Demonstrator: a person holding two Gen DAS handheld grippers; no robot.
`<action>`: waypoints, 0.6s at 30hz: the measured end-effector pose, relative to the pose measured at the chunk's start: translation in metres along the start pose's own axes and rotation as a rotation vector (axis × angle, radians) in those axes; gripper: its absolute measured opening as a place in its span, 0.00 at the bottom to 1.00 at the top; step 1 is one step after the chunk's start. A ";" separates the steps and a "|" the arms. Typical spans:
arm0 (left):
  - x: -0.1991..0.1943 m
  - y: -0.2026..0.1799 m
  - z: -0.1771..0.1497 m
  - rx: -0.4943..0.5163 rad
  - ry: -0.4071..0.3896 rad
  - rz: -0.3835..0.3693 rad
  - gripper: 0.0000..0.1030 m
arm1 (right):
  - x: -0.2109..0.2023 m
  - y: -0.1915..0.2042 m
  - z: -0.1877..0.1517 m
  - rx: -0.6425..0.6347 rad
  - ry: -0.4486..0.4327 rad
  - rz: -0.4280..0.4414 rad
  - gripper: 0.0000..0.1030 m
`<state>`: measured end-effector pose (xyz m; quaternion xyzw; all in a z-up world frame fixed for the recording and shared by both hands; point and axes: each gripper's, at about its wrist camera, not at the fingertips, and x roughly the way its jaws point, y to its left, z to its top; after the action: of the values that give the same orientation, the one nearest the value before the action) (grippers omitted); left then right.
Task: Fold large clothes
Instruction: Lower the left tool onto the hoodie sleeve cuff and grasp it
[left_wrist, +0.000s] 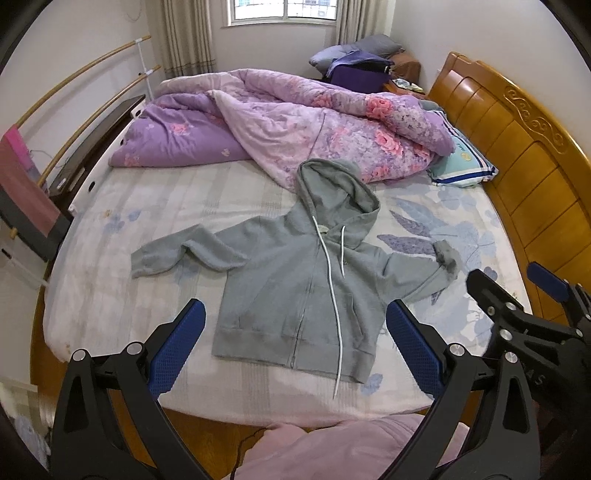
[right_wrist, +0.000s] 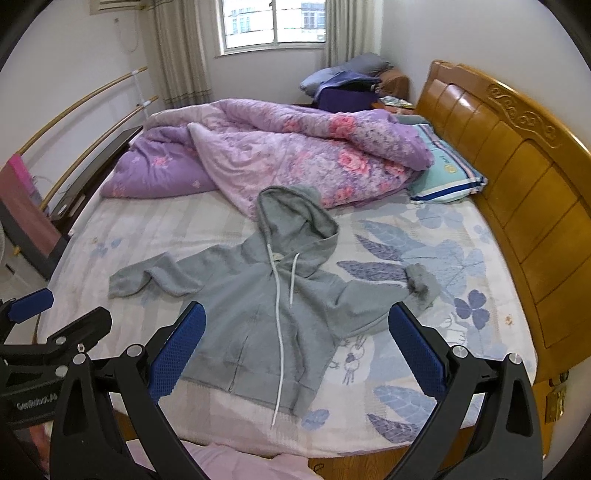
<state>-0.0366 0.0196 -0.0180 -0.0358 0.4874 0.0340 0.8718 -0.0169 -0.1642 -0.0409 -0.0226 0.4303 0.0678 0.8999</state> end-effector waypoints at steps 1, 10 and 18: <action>-0.001 0.001 -0.002 -0.008 0.003 0.002 0.95 | 0.001 0.001 -0.001 -0.007 0.006 0.016 0.93; -0.013 0.021 -0.031 -0.089 0.036 0.084 0.95 | 0.018 0.028 -0.008 -0.106 0.068 0.177 0.93; -0.004 0.067 -0.048 -0.248 0.129 0.152 0.95 | 0.038 0.066 -0.014 -0.201 0.121 0.288 0.93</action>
<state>-0.0859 0.0817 -0.0421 -0.1081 0.5359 0.1574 0.8224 -0.0134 -0.0968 -0.0784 -0.0547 0.4733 0.2371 0.8466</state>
